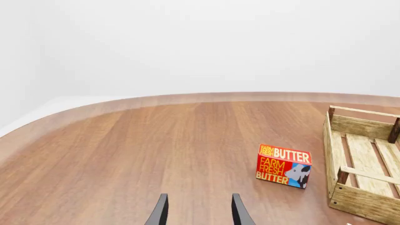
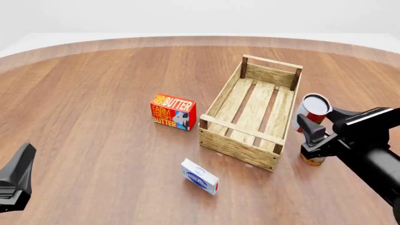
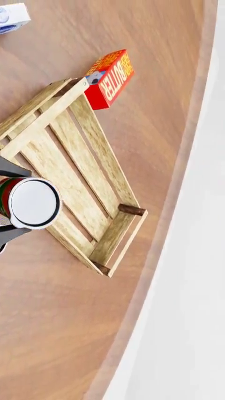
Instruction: Pick up the tomato sauce, and put it in the wooden tray.
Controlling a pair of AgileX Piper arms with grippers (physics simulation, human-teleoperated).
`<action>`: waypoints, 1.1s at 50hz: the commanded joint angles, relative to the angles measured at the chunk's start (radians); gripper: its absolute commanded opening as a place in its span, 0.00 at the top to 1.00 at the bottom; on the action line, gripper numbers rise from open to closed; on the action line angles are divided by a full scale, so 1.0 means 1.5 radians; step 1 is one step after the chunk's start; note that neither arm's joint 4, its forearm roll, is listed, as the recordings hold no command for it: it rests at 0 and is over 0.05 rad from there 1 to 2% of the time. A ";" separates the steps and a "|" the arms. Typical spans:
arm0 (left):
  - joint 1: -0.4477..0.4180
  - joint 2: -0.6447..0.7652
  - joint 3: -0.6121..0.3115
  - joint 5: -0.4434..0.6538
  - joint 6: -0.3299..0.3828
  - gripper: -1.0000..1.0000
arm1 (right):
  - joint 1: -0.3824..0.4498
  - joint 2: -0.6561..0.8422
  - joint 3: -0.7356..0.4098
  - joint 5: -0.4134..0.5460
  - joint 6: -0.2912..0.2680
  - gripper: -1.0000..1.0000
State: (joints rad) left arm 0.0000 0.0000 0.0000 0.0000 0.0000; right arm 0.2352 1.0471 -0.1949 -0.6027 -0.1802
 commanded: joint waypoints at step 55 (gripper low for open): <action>0.000 0.000 0.000 0.000 0.000 0.00 | 0.069 0.196 -0.233 -0.004 -0.022 1.00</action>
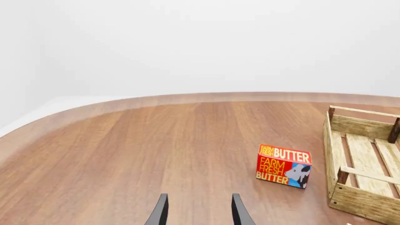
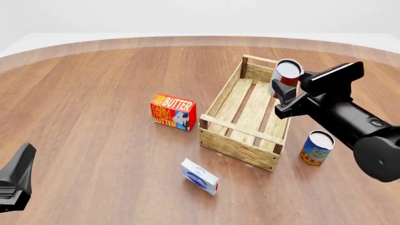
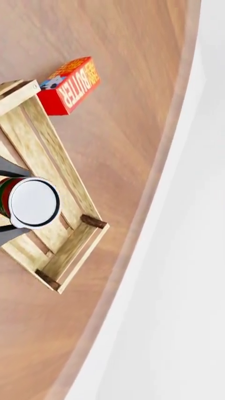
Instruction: Pick up the tomato sauce, and put it in the wooden tray.
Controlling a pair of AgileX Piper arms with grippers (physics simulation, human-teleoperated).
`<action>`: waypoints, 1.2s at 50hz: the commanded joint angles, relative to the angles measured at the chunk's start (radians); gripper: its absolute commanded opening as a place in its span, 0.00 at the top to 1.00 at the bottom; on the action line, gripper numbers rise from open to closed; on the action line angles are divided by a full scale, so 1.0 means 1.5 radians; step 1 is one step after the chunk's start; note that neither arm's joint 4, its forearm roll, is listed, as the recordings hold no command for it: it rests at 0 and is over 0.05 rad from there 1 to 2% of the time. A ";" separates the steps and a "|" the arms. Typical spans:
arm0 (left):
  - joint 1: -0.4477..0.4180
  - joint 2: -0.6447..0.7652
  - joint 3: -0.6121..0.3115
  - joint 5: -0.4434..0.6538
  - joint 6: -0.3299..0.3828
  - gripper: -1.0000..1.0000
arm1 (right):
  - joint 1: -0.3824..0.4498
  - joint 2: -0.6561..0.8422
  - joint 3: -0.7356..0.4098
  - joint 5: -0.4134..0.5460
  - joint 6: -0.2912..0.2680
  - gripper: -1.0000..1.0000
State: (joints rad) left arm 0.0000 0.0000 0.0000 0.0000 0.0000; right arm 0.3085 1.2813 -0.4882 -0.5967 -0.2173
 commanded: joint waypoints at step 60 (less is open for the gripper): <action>0.000 0.000 0.000 0.000 0.000 0.00 | 0.030 0.266 -0.185 -0.039 0.017 1.00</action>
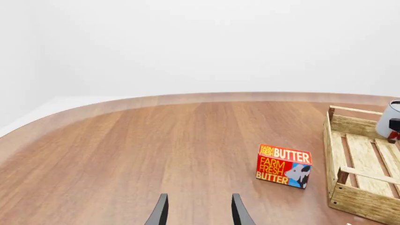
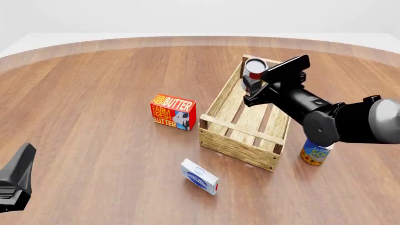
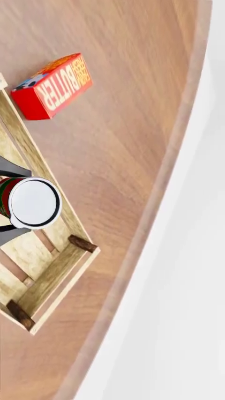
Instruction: Pick up the tomato sauce, and put it in the wooden tray.
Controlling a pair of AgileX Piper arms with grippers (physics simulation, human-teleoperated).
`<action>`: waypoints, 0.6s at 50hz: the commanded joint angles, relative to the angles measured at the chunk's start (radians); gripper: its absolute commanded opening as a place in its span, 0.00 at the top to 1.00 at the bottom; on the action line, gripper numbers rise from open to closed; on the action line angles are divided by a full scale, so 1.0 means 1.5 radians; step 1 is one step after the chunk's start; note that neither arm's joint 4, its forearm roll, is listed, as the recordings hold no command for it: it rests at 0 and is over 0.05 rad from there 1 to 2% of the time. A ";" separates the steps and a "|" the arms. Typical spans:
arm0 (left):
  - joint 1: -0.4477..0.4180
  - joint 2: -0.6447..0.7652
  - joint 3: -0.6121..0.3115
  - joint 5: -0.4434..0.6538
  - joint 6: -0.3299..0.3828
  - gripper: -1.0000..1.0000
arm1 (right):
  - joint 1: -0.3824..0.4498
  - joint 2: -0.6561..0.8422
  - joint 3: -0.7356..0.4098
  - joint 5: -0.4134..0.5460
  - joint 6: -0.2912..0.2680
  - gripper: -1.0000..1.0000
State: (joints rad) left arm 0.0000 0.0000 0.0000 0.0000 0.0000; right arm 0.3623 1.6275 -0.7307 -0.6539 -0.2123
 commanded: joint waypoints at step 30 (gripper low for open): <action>0.000 0.000 0.000 0.000 0.000 0.00 | -0.025 0.099 -0.063 0.026 0.023 1.00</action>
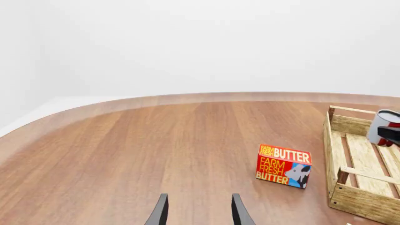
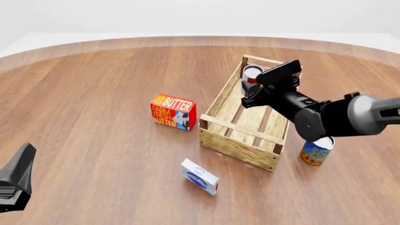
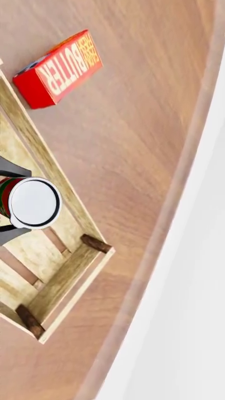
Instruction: Pick up the tomato sauce, and put it in the wooden tray.
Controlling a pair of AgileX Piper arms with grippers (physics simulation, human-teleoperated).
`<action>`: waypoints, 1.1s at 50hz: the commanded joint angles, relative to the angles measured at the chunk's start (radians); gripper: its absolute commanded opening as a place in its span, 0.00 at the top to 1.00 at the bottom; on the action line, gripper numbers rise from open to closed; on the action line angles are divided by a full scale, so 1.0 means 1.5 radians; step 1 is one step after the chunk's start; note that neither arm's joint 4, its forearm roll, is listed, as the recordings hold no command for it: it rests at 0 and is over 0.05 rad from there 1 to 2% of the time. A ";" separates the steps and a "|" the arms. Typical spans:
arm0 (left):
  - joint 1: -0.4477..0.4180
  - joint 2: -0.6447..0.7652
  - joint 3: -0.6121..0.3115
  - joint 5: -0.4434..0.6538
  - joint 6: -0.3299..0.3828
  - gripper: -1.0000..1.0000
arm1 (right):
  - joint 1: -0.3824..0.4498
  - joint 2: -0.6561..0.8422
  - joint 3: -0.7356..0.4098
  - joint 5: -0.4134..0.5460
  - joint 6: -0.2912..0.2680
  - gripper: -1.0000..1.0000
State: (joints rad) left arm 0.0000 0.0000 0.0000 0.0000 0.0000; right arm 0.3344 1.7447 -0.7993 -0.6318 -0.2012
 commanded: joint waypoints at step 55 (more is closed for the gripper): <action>0.000 0.000 0.000 0.000 0.000 0.00 | -0.034 0.154 -0.082 0.030 0.002 1.00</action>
State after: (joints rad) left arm 0.0000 0.0000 0.0000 0.0000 0.0000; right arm 0.2884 1.9518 -0.9108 -0.5878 -0.2117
